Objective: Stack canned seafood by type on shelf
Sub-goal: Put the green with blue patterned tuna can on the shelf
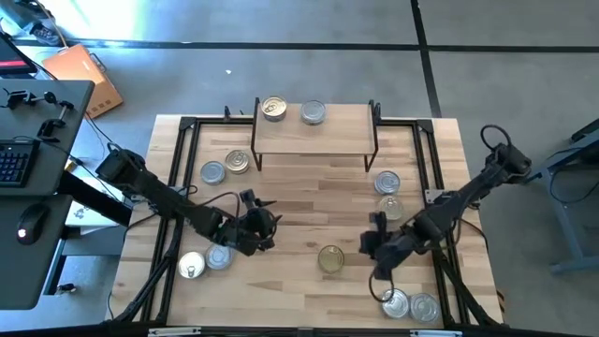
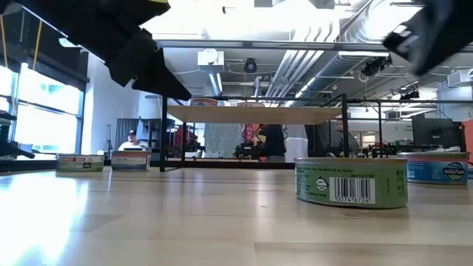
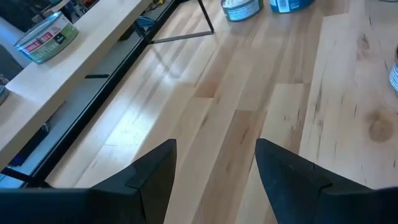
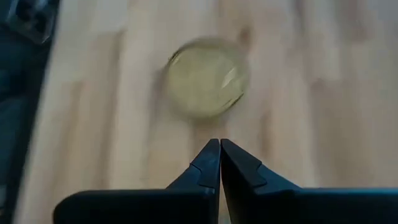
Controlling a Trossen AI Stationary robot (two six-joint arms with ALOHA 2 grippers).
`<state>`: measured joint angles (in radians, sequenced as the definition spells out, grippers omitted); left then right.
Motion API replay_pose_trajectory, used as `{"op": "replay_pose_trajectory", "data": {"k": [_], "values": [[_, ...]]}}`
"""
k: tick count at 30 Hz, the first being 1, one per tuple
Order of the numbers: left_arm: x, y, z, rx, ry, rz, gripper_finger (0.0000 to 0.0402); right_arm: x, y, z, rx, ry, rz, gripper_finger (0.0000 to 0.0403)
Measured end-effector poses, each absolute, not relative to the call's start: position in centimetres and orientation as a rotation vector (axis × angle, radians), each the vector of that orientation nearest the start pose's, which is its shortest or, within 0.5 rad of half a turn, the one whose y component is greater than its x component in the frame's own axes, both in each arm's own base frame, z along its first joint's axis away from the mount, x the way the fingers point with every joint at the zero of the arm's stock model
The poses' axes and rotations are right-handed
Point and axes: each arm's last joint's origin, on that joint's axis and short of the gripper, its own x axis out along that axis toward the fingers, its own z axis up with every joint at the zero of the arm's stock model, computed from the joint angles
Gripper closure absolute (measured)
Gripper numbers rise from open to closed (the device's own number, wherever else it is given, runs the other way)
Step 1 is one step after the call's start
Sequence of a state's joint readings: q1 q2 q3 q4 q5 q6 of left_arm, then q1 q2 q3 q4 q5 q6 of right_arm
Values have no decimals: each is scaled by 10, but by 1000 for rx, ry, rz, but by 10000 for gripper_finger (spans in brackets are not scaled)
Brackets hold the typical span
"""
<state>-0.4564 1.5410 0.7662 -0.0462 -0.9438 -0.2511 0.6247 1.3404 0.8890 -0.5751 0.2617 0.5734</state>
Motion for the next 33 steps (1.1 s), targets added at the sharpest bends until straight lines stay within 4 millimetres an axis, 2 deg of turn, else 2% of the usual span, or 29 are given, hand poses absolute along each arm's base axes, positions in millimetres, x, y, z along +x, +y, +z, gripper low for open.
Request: {"op": "replay_pose_trajectory", "data": {"k": [5,8,12,16,21,23,26,29,33], "values": [[268,-105,177,305,569,528,188,205,140,221,213,1099,-16,382],[268,-105,177,306,570,528,188,202,137,219,283,1182,-37,349],[269,-106,174,320,576,524,188,201,135,218,286,1222,-6,294],[272,-107,174,331,565,517,188,206,139,220,212,1156,88,252],[273,-106,175,333,554,516,188,208,153,226,187,1050,183,242],[274,-107,176,332,546,514,188,208,160,226,133,998,186,245],[274,-107,176,331,544,513,188,213,173,218,-59,896,205,249],[275,-108,177,315,538,494,188,227,185,201,-233,807,182,249],[276,-109,177,299,528,485,188,248,190,177,-310,785,192,249]]}}
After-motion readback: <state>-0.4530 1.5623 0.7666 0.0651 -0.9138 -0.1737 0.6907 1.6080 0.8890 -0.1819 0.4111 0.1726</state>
